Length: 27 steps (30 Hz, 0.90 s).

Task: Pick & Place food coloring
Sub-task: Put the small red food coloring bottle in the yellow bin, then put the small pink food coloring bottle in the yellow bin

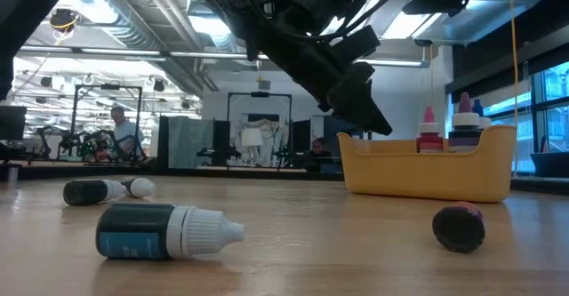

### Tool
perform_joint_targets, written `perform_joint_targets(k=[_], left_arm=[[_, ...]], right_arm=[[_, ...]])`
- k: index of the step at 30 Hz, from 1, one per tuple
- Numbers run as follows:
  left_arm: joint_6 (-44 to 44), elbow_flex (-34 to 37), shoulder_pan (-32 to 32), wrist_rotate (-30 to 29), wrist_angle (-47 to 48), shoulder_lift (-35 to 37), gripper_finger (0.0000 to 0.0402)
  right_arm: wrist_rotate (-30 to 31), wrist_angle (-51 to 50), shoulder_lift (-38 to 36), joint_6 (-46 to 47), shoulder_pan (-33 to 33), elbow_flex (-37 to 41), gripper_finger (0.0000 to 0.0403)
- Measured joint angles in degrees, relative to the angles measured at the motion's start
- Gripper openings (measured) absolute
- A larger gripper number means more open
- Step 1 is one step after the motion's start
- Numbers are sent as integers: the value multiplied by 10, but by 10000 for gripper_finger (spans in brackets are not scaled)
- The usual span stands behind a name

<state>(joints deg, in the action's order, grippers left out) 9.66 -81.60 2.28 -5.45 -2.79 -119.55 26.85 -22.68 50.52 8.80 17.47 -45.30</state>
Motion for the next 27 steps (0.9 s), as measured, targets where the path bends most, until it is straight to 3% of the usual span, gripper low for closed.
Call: perform_joint_targets(k=[8,12,17,22,27], left_arm=[[1,0,0,0,22,7,95],[1,0,-5,-1,64,61,99],[-1,12,-20,7,121,149,97],[-40,100,-36,5,72,253,95],[-89,234,-51,3,-58,331,98]], right_arm=[[-18,2,3,-1,0,0,284],[-63,10,22,-3,5,0,284],[-71,51,67,-55,29,0,284],[-99,123,125,-125,65,0,284],[-105,199,191,-136,99,0,284]])
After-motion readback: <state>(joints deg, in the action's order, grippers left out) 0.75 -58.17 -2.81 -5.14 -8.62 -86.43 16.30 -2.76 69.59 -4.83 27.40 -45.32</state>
